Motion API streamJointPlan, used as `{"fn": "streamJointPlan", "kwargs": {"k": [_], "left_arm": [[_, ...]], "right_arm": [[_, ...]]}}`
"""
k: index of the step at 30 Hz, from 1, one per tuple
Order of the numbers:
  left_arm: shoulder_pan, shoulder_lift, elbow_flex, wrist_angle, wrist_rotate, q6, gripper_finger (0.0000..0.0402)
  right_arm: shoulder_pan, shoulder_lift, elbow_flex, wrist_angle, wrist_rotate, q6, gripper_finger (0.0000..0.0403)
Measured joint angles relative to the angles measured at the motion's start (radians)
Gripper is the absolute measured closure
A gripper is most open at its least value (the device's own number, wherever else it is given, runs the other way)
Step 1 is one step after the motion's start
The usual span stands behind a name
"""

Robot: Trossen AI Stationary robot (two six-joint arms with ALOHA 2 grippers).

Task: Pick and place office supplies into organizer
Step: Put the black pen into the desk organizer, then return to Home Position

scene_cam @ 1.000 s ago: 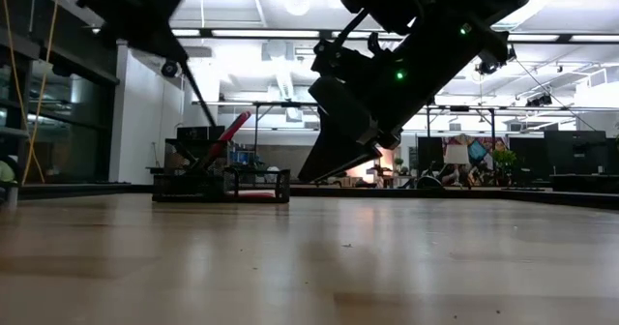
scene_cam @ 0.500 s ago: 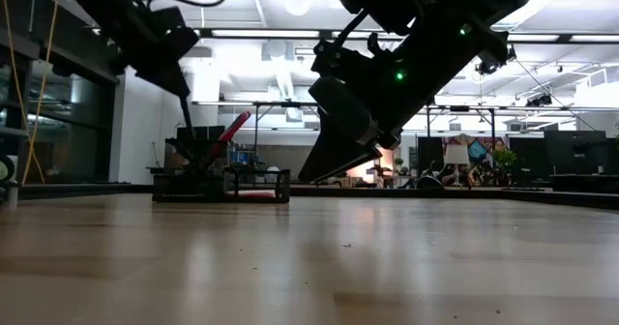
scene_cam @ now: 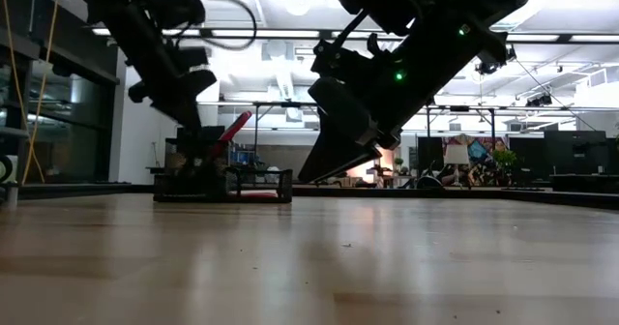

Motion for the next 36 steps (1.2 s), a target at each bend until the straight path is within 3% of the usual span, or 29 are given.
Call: {"fn": "streamJointPlan", "kwargs": {"k": [12, 16, 20, 23, 26, 28, 32, 36], "left_arm": [[-0.049, -0.079, 0.035, 0.010, 0.067, 0.005, 0.0156], [-0.150, -0.168, 0.034, 0.041, 0.079, 0.010, 0.0119], [-0.318, -0.278, 0.034, 0.105, 0.071, 0.054, 0.0094], [-0.496, -0.343, -0.032, 0.271, 0.061, 0.116, 0.0081], [-0.668, -0.359, -0.177, 0.519, 0.068, 0.177, 0.0073], [-0.767, -0.344, -0.295, 0.688, 0.050, 0.194, 0.0069], [-0.919, -0.288, -0.505, 1.020, -0.083, 0.206, 0.0066], [-1.033, -0.266, -0.612, 1.116, -0.176, 0.236, 0.0066]], "right_arm": [[0.000, 0.000, 0.000, -0.009, 0.049, 0.013, 0.0263], [-0.003, 0.001, 0.000, -0.034, -0.002, 0.103, 0.0263], [0.002, 0.001, 0.000, -0.045, -0.028, 0.106, 0.0263], [0.025, 0.001, -0.001, 0.012, -0.033, 0.058, 0.0263], [0.049, 0.001, -0.029, 0.169, -0.057, -0.020, 0.0263], [0.057, 0.001, -0.069, 0.308, -0.129, -0.051, 0.0263], [0.054, 0.001, -0.212, 0.607, -0.225, -0.095, 0.0263], [0.061, 0.001, -0.356, 0.815, -0.206, -0.154, 0.0262]]}}
